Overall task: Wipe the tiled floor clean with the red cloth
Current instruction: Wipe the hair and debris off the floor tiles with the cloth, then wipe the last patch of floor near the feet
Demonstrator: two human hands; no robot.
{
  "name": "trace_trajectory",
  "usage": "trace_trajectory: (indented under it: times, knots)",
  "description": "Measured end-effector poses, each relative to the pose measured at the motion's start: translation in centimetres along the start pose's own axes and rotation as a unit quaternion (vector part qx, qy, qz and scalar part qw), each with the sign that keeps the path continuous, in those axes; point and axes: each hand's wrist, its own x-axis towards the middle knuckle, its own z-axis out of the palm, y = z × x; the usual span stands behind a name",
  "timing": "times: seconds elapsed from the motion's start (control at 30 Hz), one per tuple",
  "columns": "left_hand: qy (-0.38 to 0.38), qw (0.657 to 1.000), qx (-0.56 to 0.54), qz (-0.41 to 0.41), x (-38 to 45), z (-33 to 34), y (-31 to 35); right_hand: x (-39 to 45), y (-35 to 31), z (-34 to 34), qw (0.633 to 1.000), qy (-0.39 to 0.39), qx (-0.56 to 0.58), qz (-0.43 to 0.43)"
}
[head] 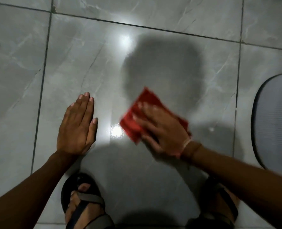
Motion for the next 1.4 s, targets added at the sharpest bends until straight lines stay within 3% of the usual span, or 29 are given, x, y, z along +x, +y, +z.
trace_trajectory:
  times: [0.13, 0.23, 0.37, 0.57, 0.63, 0.7, 0.77, 0.83, 0.97, 1.07, 1.17, 1.2, 1.27, 1.33, 1.4]
  knots:
    - [-0.004, 1.0, 0.014, -0.002, 0.0, 0.2, -0.1, -3.8, -2.1, 0.9, 0.998, -0.061, -0.026, -0.002]
    - [0.002, 1.0, 0.017, -0.001, 0.1, 0.3, -0.2, 2.4, -0.7, 0.8, 0.999, -0.009, -0.041, -0.014]
    - [0.005, 1.0, 0.01, 0.005, 0.0, 0.1, 0.0, 8.3, 0.0, 1.0, 0.998, 0.033, -0.044, 0.037]
    - [-0.012, 1.0, 0.003, -0.001, 0.0, 0.1, -0.1, -8.3, -0.1, -0.5, 0.997, -0.058, -0.023, -0.053]
    - [-0.007, 1.0, 0.003, 0.001, 0.0, 0.1, -0.1, -10.4, 3.7, -2.0, 0.998, -0.046, -0.028, 0.022]
    - [-0.003, 1.0, 0.004, 0.001, 0.1, 0.0, 0.0, -8.7, 8.1, -3.2, 0.988, -0.009, -0.038, 0.151]
    - [-0.004, 1.0, 0.007, -0.006, 0.1, 0.0, 0.2, -4.1, 11.4, -4.3, 0.967, 0.051, -0.029, 0.248]
    - [-0.003, 1.0, 0.007, -0.008, 0.0, 0.1, 0.2, 2.2, 12.7, -4.4, 0.954, 0.102, -0.029, 0.281]
    - [0.003, 1.0, 0.009, 0.001, 0.0, 0.3, 0.3, 8.6, 7.8, -1.6, 0.982, 0.089, -0.056, 0.158]
    - [0.001, 1.0, 0.018, 0.002, -0.1, 0.2, 0.4, 3.0, 1.4, 0.4, 0.998, 0.007, -0.045, 0.039]
    - [-0.006, 1.0, 0.026, 0.011, 0.0, 0.0, 0.3, -5.7, -0.9, 0.1, 0.997, -0.069, -0.035, 0.004]
    - [-0.006, 0.999, 0.03, 0.017, 0.0, -0.1, 0.3, -7.6, -0.2, -0.2, 0.997, -0.055, -0.041, 0.031]
    - [-0.014, 0.999, 0.031, 0.015, -0.1, -0.2, 0.4, -9.6, 1.2, -0.2, 0.982, 0.008, -0.028, 0.188]
    - [-0.039, 0.999, 0.034, -0.005, 0.0, -0.4, 0.5, -9.0, 0.2, 0.2, 0.916, 0.077, 0.017, 0.392]
    - [-0.071, 0.996, 0.044, -0.031, 0.3, -1.1, 1.3, -7.4, -3.0, 0.0, 0.853, 0.099, 0.037, 0.512]
